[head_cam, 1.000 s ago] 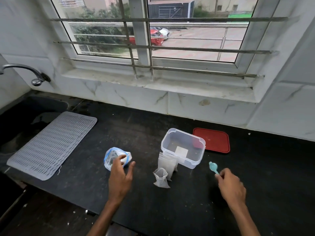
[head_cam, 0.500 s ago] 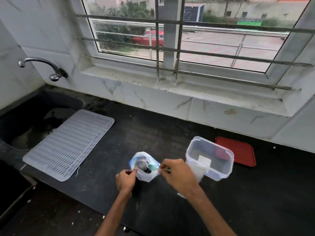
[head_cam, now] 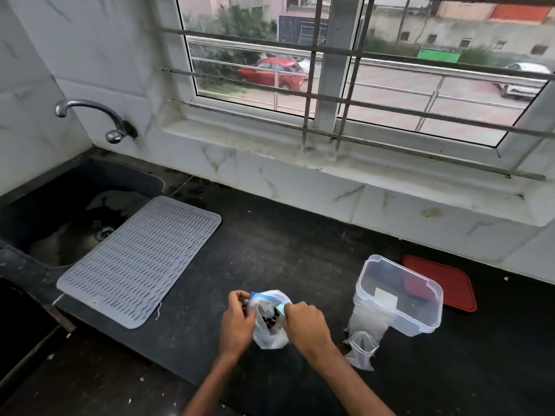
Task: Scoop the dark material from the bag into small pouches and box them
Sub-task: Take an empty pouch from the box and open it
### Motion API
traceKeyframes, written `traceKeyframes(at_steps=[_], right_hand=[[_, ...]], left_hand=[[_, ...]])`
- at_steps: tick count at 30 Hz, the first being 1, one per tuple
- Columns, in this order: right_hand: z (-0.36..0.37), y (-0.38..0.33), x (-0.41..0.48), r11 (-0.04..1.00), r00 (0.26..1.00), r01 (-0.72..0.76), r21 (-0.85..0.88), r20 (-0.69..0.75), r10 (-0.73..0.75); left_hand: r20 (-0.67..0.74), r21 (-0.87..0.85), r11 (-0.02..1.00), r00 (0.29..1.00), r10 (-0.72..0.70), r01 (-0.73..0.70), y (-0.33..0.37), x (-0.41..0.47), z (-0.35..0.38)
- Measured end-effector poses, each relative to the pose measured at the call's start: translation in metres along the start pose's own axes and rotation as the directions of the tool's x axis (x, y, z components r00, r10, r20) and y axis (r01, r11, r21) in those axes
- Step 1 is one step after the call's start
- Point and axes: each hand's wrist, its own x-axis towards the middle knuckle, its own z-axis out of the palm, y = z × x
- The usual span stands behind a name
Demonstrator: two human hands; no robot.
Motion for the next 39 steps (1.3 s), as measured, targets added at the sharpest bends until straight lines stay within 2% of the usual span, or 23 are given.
traceKeyframes(at_steps=[3, 8, 11, 13, 16, 21, 25, 28, 34, 37, 39], right_hand=[[0.002, -0.006, 0.002, 1.000, 1.000, 0.012, 0.017, 0.013, -0.012], [0.011, -0.008, 0.009, 1.000, 1.000, 0.003, -0.022, 0.000, -0.003], [0.015, -0.009, 0.013, 0.999, 1.000, -0.028, -0.025, -0.008, 0.028], [0.018, -0.008, 0.014, 0.998, 0.998, -0.057, -0.020, -0.004, 0.057], [0.027, -0.007, 0.016, 0.988, 0.990, -0.139, 0.060, 0.010, 0.139], [0.035, 0.000, 0.015, 0.913, 0.962, -0.262, 0.314, 0.018, 0.271], [0.045, 0.009, 0.015, 0.773, 0.938, -0.332, 0.540, 0.104, 0.330], [0.050, 0.013, 0.013, 0.670, 0.928, -0.351, 0.654, 0.147, 0.342], [0.053, 0.015, 0.006, 0.528, 0.905, -0.390, 0.754, 0.209, 0.371], [0.054, 0.014, 0.005, 0.502, 0.901, -0.398, 0.768, 0.226, 0.370], [0.056, 0.014, 0.004, 0.490, 0.901, -0.399, 0.775, 0.232, 0.367]], left_hand=[[0.045, -0.019, 0.996, 0.995, -0.086, 0.087, -0.001, 0.001, 0.003], [0.120, 0.228, 0.969, 0.985, -0.126, 0.096, -0.013, 0.002, 0.018], [0.134, 0.287, 0.950, 0.977, -0.164, 0.120, -0.014, 0.005, 0.020], [0.131, 0.267, 0.950, 0.971, -0.201, 0.160, -0.013, 0.006, 0.020], [0.132, 0.174, 0.962, 0.963, -0.237, 0.213, -0.010, 0.007, 0.018], [0.122, -0.203, 0.933, 0.953, -0.278, 0.298, -0.005, 0.007, 0.025], [0.241, -0.432, 0.803, 0.910, -0.337, 0.412, -0.002, 0.006, 0.029], [0.317, -0.475, 0.770, 0.899, -0.301, 0.425, -0.003, 0.008, 0.027], [0.309, -0.360, 0.886, 0.933, -0.182, 0.292, -0.006, 0.012, 0.029], [0.245, -0.166, 0.975, 0.964, -0.108, 0.151, -0.006, 0.013, 0.029], [0.205, -0.069, 0.992, 0.974, -0.092, 0.108, -0.004, 0.010, 0.028]])
